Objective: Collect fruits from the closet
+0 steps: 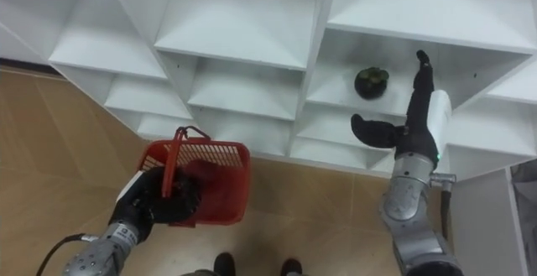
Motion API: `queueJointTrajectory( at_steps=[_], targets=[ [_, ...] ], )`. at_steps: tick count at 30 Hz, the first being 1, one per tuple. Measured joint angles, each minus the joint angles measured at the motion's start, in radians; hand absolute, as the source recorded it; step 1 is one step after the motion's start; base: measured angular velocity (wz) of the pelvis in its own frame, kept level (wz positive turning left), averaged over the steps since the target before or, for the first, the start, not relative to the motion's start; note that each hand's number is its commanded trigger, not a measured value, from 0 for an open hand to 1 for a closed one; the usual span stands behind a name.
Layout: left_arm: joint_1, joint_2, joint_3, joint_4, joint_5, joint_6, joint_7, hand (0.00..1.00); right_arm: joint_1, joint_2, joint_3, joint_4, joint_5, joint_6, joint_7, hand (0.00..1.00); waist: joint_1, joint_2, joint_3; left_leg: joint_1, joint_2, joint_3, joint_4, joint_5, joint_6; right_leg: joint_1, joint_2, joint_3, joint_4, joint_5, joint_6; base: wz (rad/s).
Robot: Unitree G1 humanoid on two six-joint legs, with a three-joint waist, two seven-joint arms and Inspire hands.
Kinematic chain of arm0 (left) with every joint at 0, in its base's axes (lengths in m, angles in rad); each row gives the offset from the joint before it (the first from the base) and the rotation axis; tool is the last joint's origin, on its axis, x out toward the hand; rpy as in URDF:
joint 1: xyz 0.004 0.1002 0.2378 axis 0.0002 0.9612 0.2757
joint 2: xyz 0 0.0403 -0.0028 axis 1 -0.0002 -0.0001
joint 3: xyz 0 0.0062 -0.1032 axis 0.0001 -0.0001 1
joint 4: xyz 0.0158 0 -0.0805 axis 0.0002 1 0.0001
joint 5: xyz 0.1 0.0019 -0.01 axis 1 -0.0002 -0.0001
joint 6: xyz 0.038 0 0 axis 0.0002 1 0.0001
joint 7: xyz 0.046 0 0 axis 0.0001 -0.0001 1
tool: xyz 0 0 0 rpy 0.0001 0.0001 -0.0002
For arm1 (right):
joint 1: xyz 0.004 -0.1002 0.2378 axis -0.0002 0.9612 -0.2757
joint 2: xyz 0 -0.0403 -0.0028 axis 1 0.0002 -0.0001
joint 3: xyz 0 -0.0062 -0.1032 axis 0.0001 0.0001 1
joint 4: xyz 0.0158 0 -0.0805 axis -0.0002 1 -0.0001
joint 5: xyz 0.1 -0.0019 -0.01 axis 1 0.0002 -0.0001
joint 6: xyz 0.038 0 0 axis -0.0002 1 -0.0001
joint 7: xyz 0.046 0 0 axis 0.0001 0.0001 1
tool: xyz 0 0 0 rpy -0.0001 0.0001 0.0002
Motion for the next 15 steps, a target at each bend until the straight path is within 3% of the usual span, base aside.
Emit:
queueJointTrajectory(
  at_steps=[15],
  targets=[
    [-0.039,0.001,-0.023,0.022,0.0,0.016,-0.003,1.0,-0.07,-0.021,0.0,0.065,0.006,0.005,0.002,0.0,0.002,-0.003,0.0084,-0.031,-0.005,0.008,0.015,0.001,-0.001,-0.051,-0.013,0.006,0.052,-0.017,-0.007,-0.01]
  ],
)
